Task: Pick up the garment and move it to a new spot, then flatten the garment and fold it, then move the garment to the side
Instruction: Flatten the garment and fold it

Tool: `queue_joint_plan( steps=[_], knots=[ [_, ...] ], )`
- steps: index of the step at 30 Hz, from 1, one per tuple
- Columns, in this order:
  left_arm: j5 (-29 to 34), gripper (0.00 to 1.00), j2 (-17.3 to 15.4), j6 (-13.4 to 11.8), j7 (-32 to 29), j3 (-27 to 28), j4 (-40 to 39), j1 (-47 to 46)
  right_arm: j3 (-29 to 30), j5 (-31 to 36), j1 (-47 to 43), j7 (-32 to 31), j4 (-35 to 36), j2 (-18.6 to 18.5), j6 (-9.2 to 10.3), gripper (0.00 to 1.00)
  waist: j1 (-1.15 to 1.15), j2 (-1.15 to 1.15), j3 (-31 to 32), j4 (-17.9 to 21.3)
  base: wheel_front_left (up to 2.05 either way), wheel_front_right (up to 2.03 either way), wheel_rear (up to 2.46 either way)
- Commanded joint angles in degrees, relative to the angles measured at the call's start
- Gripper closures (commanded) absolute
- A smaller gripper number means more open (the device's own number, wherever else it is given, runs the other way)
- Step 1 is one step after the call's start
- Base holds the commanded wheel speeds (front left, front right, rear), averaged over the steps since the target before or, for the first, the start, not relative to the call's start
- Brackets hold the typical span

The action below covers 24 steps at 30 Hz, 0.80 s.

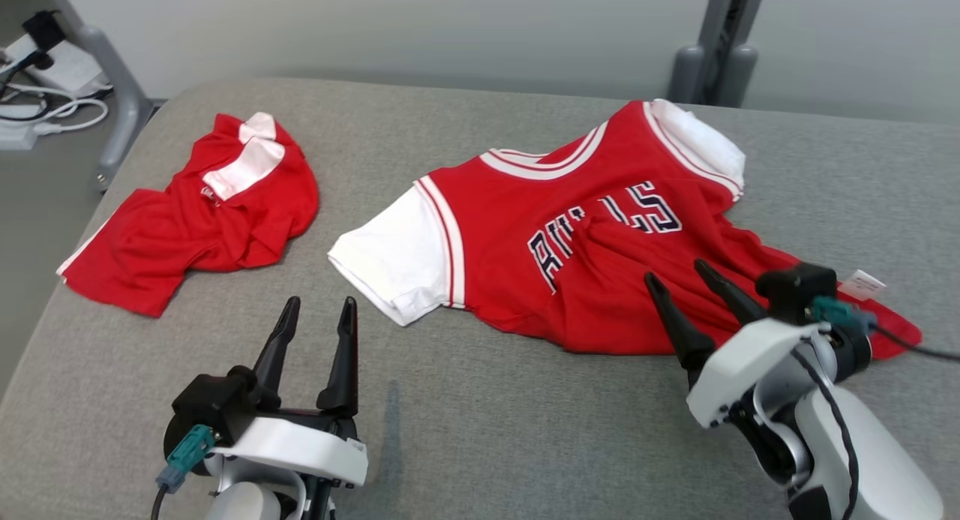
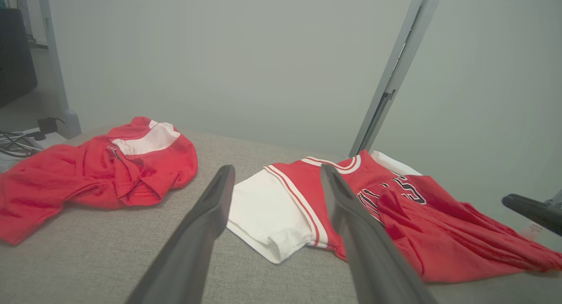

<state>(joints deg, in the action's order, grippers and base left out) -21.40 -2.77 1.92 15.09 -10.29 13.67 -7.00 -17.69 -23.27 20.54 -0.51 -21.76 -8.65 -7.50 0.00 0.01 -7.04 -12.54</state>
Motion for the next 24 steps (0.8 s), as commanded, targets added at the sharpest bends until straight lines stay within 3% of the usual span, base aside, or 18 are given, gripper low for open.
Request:
queue_joint_plan(
  steps=[1,10,24],
  knots=[
    [-0.6,0.00,-0.2,-0.4,0.1,-0.8,-0.1,-1.2,-0.6,-1.3,2.2,-1.8,-1.4,-0.5,0.02,0.00,0.00,-0.01,-1.3,-1.8,0.00,0.00,0.00],
    [-2.5,0.00,-0.2,-1.5,0.1,-4.4,-0.4,-2.8,0.1,-8.0,12.4,-10.0,-11.8,0.4,0.02,0.00,0.00,-0.01,-4.4,-7.6,0.00,0.00,0.00],
    [-4.5,0.00,-0.2,-2.4,0.1,-6.3,-0.9,-3.0,1.7,-10.0,19.9,-12.4,-23.0,-0.8,0.02,0.00,0.00,-0.01,-6.7,-12.3,0.00,0.00,0.00]
  ],
)
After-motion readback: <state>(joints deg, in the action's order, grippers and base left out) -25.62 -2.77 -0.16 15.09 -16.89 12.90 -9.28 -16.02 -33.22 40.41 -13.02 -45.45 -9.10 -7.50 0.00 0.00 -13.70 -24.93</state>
